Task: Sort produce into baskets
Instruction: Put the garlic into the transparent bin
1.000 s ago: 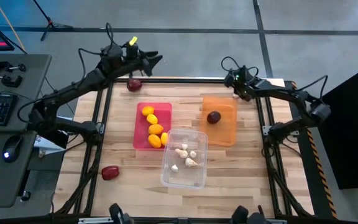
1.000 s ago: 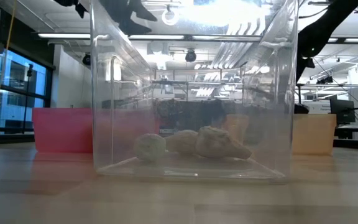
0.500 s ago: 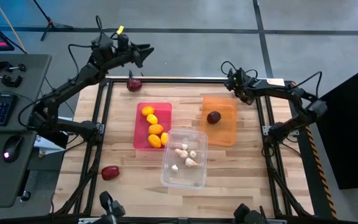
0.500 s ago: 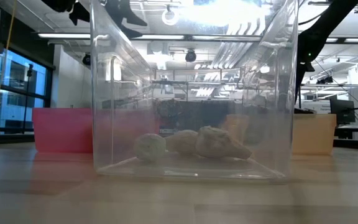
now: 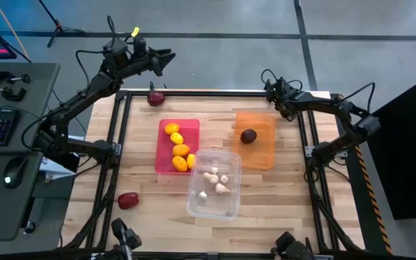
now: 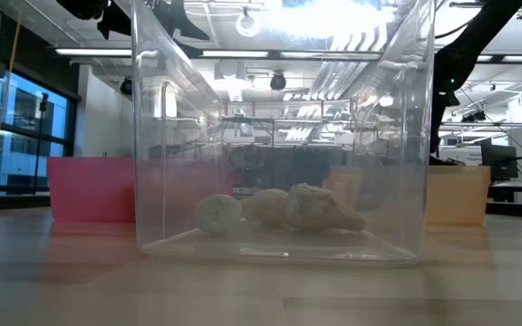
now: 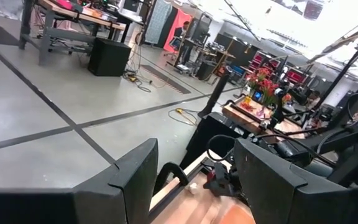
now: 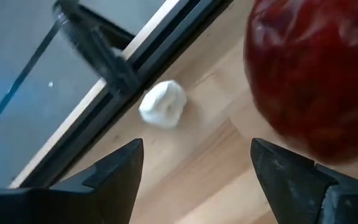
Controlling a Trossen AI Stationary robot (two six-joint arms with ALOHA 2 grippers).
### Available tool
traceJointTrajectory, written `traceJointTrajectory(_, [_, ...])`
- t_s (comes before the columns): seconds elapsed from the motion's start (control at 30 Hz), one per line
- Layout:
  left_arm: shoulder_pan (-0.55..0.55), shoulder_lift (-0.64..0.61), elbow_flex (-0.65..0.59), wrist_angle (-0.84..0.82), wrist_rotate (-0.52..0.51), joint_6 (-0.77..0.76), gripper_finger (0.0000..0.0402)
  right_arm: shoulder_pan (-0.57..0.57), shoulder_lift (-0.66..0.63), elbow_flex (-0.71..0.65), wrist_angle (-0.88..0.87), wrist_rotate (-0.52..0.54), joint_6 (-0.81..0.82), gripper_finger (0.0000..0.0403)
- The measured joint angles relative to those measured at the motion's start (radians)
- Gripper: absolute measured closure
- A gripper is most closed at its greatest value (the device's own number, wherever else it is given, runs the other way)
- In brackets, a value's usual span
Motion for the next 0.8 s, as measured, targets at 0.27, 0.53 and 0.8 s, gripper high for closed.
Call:
traceJointTrajectory(0.27, [0.004, 0.000, 0.000, -0.001, 0.000, 0.000, 0.0202, -0.038, 0.078, 0.014, 0.113, -0.020, 0.051, 0.0117])
traceJointTrajectory(0.53, [0.004, 0.000, 0.000, -0.002, 0.004, -0.001, 0.0202, -0.037, 0.195, 0.117, 0.031, 0.022, 0.070, 0.0117])
traceJointTrajectory(0.8, [0.004, 0.000, 0.000, -0.030, 0.005, 0.001, 0.0202, -0.036, 0.304, 0.242, -0.136, 0.047, 0.096, 0.0117])
